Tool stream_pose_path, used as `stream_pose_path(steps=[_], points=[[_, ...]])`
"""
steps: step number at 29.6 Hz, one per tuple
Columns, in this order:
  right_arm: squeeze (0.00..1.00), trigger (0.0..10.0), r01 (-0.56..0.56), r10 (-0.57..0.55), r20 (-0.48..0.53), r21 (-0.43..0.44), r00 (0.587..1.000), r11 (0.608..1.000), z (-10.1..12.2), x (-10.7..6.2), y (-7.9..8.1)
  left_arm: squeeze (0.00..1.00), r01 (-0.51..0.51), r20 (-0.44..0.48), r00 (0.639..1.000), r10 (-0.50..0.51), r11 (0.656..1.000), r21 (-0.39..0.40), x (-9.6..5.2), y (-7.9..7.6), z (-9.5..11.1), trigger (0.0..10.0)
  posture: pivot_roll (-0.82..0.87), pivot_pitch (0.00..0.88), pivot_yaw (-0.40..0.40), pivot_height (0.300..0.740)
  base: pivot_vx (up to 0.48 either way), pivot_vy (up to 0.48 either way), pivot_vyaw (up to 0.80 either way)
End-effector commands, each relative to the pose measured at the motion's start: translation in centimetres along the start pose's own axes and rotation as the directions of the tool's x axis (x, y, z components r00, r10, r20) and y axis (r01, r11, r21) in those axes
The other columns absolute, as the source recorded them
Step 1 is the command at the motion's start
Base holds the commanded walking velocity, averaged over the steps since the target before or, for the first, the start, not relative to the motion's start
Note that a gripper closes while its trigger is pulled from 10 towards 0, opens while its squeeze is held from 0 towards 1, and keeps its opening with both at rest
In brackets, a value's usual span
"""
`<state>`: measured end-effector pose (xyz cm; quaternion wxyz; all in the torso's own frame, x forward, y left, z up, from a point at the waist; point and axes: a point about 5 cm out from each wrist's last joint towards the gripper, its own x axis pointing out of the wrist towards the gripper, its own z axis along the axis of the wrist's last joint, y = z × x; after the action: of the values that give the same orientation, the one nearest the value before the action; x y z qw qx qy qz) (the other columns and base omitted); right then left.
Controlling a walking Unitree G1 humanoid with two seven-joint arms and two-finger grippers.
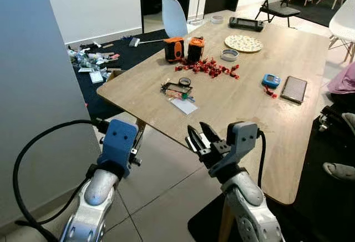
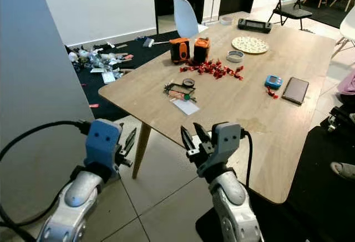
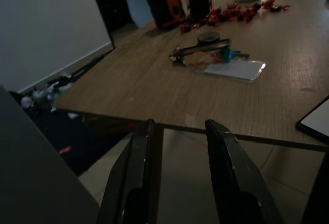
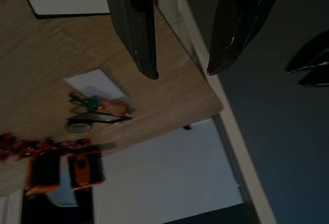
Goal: Hang keys on a hook
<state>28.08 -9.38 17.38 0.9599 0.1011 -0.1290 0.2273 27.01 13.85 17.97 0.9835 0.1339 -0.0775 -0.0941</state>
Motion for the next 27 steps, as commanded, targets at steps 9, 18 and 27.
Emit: stream_pose_path(steps=[9, 18, 27], points=[[0.00, 10.0, 0.005, -0.005, -0.022, -0.007, 1.000, 1.000, -0.48, -0.23, -0.23, 0.00, 0.004, -0.017, 1.000, -0.005, 1.000, -0.021, -0.06, -0.26, -0.30, 10.0, 0.11, 0.135, -0.017, 0.740, 0.000, 0.000, 0.00], [0.00, 10.0, 0.002, -0.002, -0.021, -0.007, 1.000, 1.000, -0.51, -0.16, -0.24, 0.00, 0.006, -0.019, 1.000, -0.006, 1.000, -0.015, 0.02, -0.27, -0.36, 10.0, 0.11, 0.128, -0.016, 0.740, 0.000, 0.000, 0.00], [0.00, 10.0, 0.009, -0.010, -0.014, -0.015, 1.000, 1.000, -0.35, -0.04, -0.50, 0.00, 0.004, -0.017, 1.000, -0.004, 1.000, -0.002, 0.18, -0.07, -0.19, 10.0, 0.11, 0.126, -0.014, 0.740, 0.000, 0.000, 0.00]])
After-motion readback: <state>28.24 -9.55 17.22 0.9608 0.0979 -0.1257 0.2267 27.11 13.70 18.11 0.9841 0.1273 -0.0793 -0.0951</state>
